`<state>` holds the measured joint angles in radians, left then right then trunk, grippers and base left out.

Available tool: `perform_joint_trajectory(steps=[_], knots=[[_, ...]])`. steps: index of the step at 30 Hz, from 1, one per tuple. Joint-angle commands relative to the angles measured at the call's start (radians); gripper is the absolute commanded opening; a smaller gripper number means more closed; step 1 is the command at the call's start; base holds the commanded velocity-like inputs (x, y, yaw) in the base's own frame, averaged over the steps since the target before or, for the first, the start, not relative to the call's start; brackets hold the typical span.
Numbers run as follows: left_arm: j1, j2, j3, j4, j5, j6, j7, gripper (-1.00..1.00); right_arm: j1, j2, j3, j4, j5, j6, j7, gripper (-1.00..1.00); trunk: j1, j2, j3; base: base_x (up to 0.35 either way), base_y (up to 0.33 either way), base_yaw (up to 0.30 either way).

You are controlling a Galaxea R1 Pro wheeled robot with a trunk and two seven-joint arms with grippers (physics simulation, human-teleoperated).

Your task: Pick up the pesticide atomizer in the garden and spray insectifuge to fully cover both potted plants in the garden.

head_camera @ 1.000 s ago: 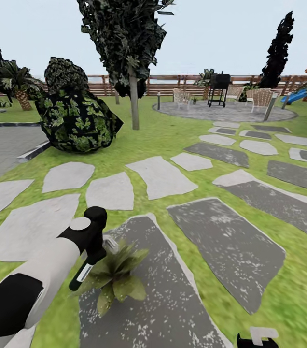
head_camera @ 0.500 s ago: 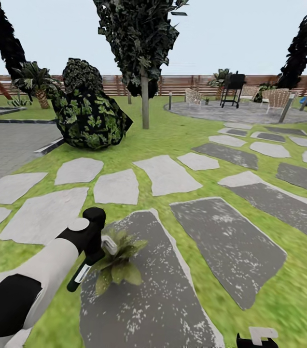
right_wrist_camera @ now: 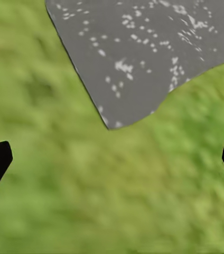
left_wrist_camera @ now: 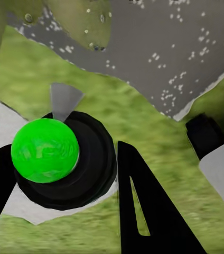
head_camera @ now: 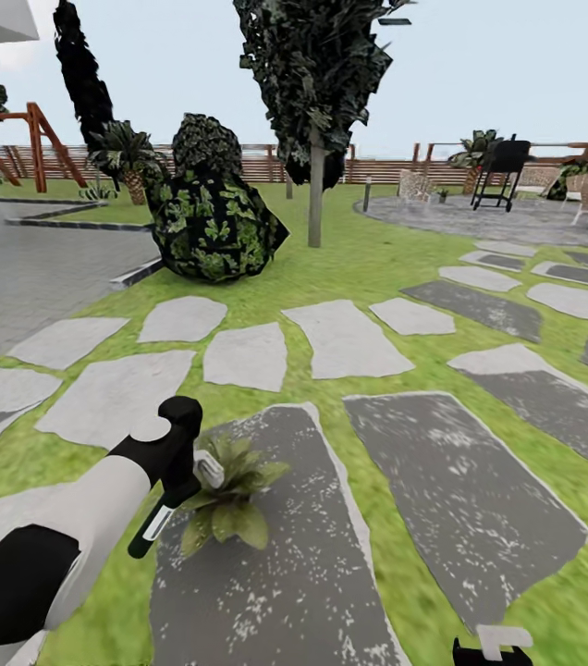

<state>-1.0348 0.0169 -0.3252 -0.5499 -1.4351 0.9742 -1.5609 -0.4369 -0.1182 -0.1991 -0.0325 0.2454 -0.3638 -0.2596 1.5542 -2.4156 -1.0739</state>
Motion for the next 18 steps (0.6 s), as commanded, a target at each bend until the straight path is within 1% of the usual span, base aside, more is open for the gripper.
perform_joint_trajectory(steps=[1,9,12,18], knots=[[-0.001,0.001,-0.006,-0.001,-0.007,0.011,-0.01,-1.0,0.0,0.0,-0.008,0.001,0.011,-0.003,-0.003,1.0,0.0,0.0,-0.001,0.002,-0.294,0.111],[0.001,0.0,-0.008,-0.001,-0.007,0.013,-0.01,-1.0,0.0,0.0,-0.008,-0.001,0.01,-0.003,-0.002,1.0,0.0,0.0,-0.001,0.0,-0.296,0.029],[0.002,0.004,-0.009,-0.001,-0.007,0.014,-0.01,-1.0,0.0,0.0,-0.008,0.0,0.01,-0.003,-0.003,1.0,0.0,0.0,-0.001,0.0,-0.3,0.189],[0.004,0.008,-0.008,-0.001,-0.008,0.014,-0.01,-1.0,0.0,0.0,-0.008,0.0,0.011,-0.003,-0.003,1.0,0.0,0.0,-0.001,-0.053,-0.301,0.268]])
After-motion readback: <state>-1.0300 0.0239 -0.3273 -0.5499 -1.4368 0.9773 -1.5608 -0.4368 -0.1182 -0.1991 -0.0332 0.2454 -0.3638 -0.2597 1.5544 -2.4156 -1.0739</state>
